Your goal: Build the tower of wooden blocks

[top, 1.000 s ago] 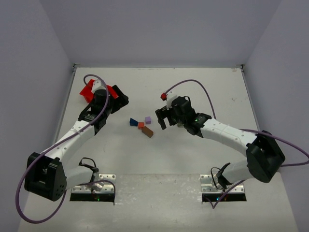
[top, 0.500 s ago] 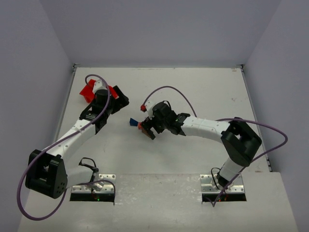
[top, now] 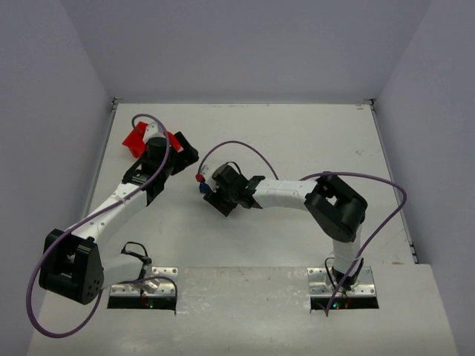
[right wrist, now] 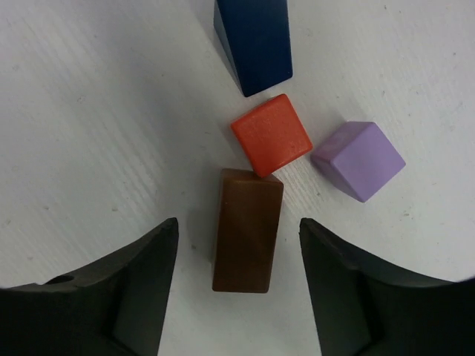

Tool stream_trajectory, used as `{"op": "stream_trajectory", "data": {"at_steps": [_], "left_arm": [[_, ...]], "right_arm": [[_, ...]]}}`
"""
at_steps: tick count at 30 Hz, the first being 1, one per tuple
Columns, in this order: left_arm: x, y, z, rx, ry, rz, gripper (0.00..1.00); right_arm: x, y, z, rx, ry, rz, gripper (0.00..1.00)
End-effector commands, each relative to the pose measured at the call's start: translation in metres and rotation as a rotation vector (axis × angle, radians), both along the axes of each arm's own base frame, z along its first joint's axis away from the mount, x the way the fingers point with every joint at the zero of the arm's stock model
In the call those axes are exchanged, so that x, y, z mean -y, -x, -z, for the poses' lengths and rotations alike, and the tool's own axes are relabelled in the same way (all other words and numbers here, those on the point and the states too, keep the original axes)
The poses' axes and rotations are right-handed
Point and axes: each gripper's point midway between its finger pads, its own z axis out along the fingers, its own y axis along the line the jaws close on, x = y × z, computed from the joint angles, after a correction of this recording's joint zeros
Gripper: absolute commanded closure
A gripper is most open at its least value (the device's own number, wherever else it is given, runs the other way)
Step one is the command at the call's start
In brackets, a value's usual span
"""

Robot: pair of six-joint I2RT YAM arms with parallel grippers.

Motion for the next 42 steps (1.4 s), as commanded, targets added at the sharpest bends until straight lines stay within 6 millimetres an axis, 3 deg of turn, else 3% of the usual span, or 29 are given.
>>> {"op": "stream_trajectory", "data": {"at_steps": [1,4,15,23,28,29,30,37,42], "left_arm": [[0.000,-0.008,-0.016,0.054,0.003,0.007,0.00],[0.000,-0.008,-0.016,0.053,0.002,0.007,0.00],[0.003,-0.005,-0.018,0.058,0.005,0.029,0.00],[0.020,0.003,-0.032,0.099,0.053,0.128,0.00],[0.065,0.016,-0.041,0.123,0.110,0.362,0.00],[0.072,0.019,-0.043,0.127,0.115,0.396,0.00],[0.083,0.019,-0.053,0.165,0.131,0.448,0.00],[0.148,0.051,-0.071,0.226,0.128,0.706,0.00],[0.153,0.052,-0.069,0.220,0.118,0.703,0.00]], "right_arm": [[-0.009,-0.013,-0.011,0.056,0.001,0.011,0.39],[-0.008,-0.010,-0.010,0.044,0.001,0.012,0.55],[-0.010,-0.005,-0.025,0.069,-0.069,-0.010,0.82],[-0.010,-0.008,-0.076,0.249,-0.243,-0.044,0.88],[0.003,0.001,-0.126,0.410,-0.455,-0.090,0.90],[0.008,0.001,-0.119,0.401,-0.446,-0.085,0.90],[0.010,-0.001,-0.139,0.444,-0.502,-0.076,0.90],[0.045,0.000,-0.179,0.526,-0.717,-0.095,0.91],[0.060,-0.001,-0.189,0.559,-0.734,-0.075,0.90]]}}
